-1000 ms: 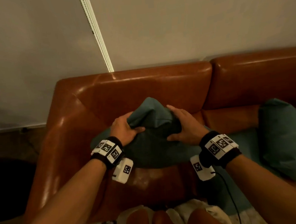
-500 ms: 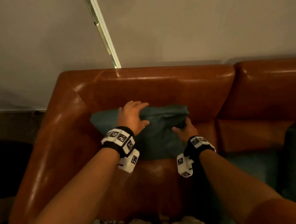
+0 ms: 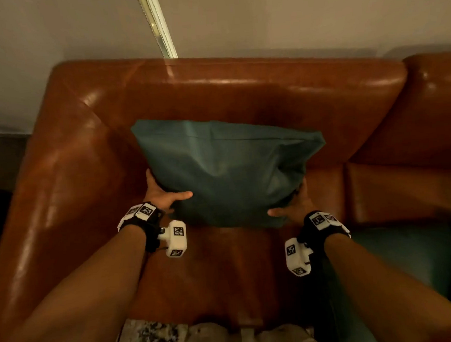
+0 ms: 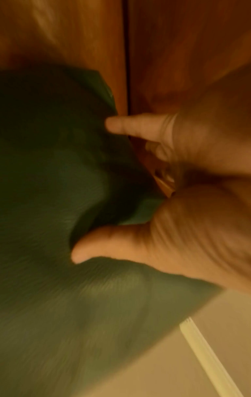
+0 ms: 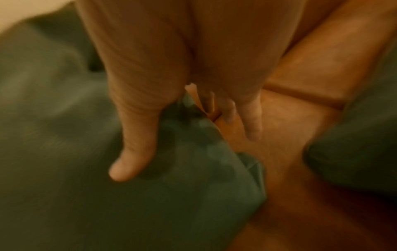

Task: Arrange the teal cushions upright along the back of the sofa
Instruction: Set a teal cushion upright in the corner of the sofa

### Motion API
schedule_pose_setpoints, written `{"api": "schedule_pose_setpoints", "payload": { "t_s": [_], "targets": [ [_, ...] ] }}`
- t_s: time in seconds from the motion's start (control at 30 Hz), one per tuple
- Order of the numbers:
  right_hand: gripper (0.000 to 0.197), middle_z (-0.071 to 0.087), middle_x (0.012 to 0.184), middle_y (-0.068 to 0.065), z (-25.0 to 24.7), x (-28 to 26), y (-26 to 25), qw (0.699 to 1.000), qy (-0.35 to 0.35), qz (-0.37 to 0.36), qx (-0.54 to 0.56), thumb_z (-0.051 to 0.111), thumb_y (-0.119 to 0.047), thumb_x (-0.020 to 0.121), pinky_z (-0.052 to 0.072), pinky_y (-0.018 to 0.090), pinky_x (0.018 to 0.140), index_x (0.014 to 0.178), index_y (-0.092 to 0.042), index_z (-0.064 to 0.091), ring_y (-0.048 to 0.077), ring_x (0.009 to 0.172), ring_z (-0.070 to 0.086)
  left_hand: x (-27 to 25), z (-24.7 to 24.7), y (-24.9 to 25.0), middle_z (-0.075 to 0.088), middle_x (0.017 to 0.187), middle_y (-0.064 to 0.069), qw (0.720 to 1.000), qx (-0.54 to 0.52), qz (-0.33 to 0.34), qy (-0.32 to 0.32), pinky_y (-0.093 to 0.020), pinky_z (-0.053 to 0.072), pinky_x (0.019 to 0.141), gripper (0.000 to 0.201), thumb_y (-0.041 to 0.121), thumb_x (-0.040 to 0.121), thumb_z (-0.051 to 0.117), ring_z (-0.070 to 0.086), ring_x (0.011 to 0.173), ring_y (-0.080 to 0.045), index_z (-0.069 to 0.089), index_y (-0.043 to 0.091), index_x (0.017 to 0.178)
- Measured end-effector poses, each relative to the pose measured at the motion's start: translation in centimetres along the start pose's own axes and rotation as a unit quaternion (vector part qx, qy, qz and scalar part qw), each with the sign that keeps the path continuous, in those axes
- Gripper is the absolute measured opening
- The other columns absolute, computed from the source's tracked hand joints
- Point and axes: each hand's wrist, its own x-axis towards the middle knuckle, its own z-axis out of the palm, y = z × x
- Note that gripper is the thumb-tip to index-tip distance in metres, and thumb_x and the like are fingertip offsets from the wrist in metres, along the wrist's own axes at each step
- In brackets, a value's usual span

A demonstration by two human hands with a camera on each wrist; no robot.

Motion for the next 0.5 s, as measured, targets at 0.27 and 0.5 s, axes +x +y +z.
{"api": "schedule_pose_setpoints", "payload": {
  "t_s": [0.27, 0.5],
  "targets": [
    [0.106, 0.055, 0.136, 0.009, 2.0, 0.7, -0.5, 0.993, 0.067, 0.01, 0.101, 0.093, -0.011, 0.046, 0.045, 0.052, 0.101, 0.138, -0.015, 0.04, 0.032, 0.124, 0.052, 0.2, 0.2, -0.3, 0.055, 0.133, 0.002, 0.998, -0.057, 0.011, -0.02, -0.06, 0.051, 0.087, 0.097, -0.005, 0.059, 0.084, 0.053, 0.125, -0.032, 0.035, 0.032, 0.134],
    [0.103, 0.05, 0.138, 0.006, 3.7, 0.9, -0.7, 0.993, 0.088, -0.047, 0.064, 0.092, -0.014, 0.053, 0.042, 0.036, 0.098, 0.138, -0.016, 0.034, 0.021, 0.119, 0.05, 0.1, -0.8, -2.2, 0.058, 0.123, -0.001, 0.995, -0.093, 0.04, 0.004, -0.05, 0.053, 0.086, 0.093, -0.014, 0.058, 0.08, 0.059, 0.117, -0.031, 0.034, 0.026, 0.128]
  ]
}}
